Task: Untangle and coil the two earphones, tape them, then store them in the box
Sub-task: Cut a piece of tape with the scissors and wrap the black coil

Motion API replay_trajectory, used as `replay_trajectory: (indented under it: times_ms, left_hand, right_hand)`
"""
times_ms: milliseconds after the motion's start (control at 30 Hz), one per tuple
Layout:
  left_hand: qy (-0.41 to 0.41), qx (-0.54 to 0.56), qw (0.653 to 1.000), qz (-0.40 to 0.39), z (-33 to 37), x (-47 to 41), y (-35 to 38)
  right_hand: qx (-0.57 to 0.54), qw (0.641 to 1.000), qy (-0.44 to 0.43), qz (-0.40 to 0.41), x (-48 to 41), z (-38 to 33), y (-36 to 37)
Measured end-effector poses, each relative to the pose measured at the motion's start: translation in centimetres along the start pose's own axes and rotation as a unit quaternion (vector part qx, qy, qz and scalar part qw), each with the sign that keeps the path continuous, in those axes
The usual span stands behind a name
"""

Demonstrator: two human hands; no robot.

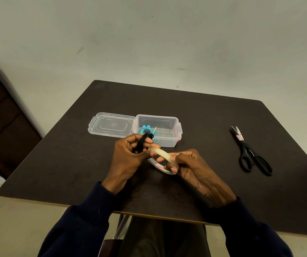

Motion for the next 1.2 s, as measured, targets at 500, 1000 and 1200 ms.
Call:
replay_trajectory:
  times_ms: [500,1000,1200]
  left_hand:
    - [0.032,-0.033,0.999,0.007,0.02,0.40,0.45]
    - [0.026,-0.029,0.999,0.020,-0.14,0.09,-0.04]
    - [0.030,-0.022,0.999,0.022,-0.24,0.32,0.21]
  right_hand:
    - [-0.022,0.998,-0.032,0.056,0.39,0.63,0.28]
    - [-0.069,0.998,0.007,0.010,0.51,0.26,0.78]
    - [-0.066,0.996,-0.006,0.059,0.70,0.40,0.80]
Point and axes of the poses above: each hand's wrist, its own x-axis away from the middle knuckle, its own y-axis out of the palm, z = x × y, the point moved 6 cm from there along -x, towards the middle knuckle, and after that the axes turned 7 degrees about z, right-handed, at the moved point
